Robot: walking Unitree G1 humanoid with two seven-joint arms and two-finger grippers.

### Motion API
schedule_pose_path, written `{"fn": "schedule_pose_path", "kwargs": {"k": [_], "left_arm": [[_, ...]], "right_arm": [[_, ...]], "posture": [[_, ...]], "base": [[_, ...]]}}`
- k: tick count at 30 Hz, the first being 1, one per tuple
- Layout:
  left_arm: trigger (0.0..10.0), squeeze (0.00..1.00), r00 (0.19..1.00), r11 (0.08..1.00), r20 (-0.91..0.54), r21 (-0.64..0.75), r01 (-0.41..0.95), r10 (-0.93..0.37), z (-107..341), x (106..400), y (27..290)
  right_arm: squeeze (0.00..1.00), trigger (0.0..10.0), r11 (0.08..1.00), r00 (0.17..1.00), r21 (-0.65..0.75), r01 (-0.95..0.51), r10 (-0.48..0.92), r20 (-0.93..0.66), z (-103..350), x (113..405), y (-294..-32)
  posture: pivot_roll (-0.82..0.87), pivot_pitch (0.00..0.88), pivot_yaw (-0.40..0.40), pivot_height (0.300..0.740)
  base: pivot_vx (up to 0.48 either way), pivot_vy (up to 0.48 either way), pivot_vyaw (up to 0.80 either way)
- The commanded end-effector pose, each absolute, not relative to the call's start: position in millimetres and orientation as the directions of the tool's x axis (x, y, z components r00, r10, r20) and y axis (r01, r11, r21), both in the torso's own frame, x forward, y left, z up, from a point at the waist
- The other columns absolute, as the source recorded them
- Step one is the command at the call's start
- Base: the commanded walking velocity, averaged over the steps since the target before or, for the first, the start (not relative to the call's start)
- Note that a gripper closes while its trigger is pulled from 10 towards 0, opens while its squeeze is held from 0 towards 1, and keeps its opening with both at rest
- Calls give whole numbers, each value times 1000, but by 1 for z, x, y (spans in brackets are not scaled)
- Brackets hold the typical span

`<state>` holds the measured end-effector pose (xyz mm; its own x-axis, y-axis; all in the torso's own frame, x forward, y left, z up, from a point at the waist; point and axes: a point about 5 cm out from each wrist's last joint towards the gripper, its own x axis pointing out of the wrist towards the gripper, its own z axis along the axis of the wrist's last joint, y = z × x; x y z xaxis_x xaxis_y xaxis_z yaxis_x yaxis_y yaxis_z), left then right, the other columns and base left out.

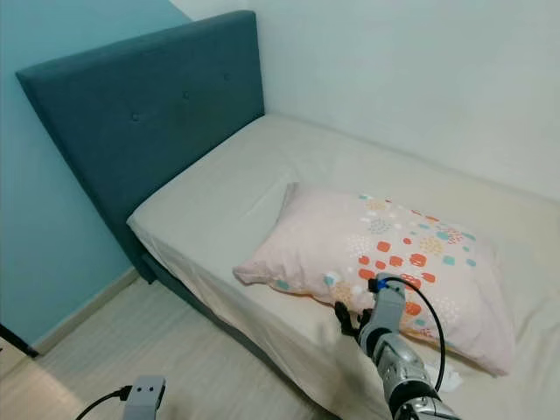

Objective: Clean up the room

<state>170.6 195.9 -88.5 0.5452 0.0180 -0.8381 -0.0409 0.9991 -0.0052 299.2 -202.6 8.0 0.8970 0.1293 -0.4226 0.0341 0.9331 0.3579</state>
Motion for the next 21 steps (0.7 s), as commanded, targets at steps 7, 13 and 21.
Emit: {"fn": "schedule_pose_path", "kwargs": {"k": [7,13,21], "left_arm": [[10000,0,528,998,-848,5,-56,34,-90,165,200],[10000,0,585,993,-809,-16,-118,56,-83,180,206],[10000,0,656,987,-750,-33,-155,78,-70,199,217]], "right_arm": [[0,10000,874,934,481,74,108,-340,22,311,-204],[0,10000,779,959,609,147,38,-280,34,322,-207],[0,10000,695,973,693,193,-44,-226,50,331,-224]], "posture": [[-102,47,17,670],[-81,53,22,645],[-69,98,42,610]], "base": [[0,0,0],[0,0,0],[0,0,0]]}}
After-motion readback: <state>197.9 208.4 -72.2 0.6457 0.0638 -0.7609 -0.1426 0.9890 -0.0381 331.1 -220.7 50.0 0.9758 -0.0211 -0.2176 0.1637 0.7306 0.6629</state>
